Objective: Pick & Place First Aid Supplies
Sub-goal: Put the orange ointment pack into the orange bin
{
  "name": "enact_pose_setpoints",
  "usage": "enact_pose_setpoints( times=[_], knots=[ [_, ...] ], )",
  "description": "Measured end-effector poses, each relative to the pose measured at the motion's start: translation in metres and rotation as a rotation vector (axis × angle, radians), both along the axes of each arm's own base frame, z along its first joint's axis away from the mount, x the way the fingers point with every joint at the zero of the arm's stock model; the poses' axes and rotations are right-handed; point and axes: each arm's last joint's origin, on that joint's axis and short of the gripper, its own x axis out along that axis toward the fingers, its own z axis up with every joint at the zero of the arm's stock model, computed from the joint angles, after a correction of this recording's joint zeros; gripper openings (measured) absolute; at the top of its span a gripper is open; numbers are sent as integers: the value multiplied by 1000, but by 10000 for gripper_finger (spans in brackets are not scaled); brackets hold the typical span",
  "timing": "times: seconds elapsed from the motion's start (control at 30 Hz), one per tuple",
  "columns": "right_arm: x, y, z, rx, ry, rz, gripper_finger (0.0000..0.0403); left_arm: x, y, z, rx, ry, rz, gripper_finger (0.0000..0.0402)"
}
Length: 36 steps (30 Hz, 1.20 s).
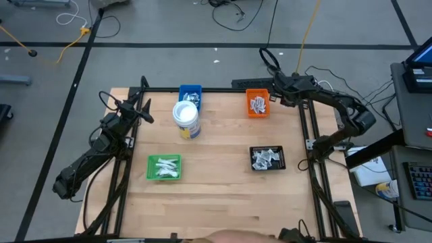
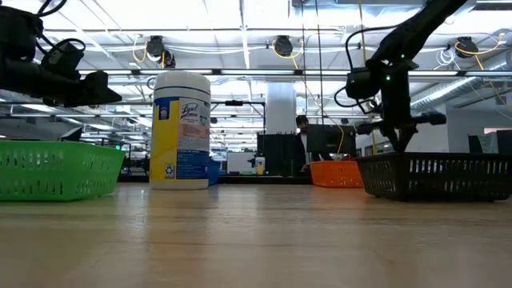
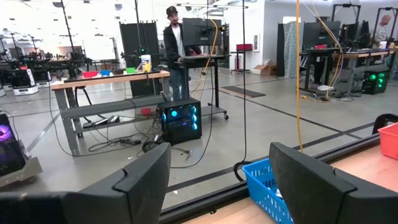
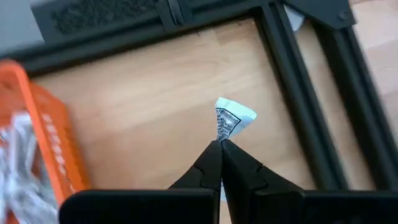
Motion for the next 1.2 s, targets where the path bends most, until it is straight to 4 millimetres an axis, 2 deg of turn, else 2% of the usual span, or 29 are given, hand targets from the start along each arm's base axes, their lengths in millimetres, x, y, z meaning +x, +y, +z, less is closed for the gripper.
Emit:
enact_pose_setpoints(
  times=[0.27, 0.47, 0.73, 0.9, 1.2],
  knots=[
    [12, 3, 13, 10, -35, 114, 0, 0, 0, 0, 0, 0, 0, 274],
    [38, -8, 24, -6, -68, 168, 0, 0, 0, 0, 0, 0, 0, 274],
    [87, -25, 26, 36, -67, 218, 0, 0, 0, 0, 0, 0, 0, 274],
    [110, -30, 24, 62, -68, 261, 0, 0, 0, 0, 0, 1, 0, 274],
    [115, -20, 3, 86, -86, 275, 0, 0, 0, 0, 0, 0, 0, 274]
  ],
)
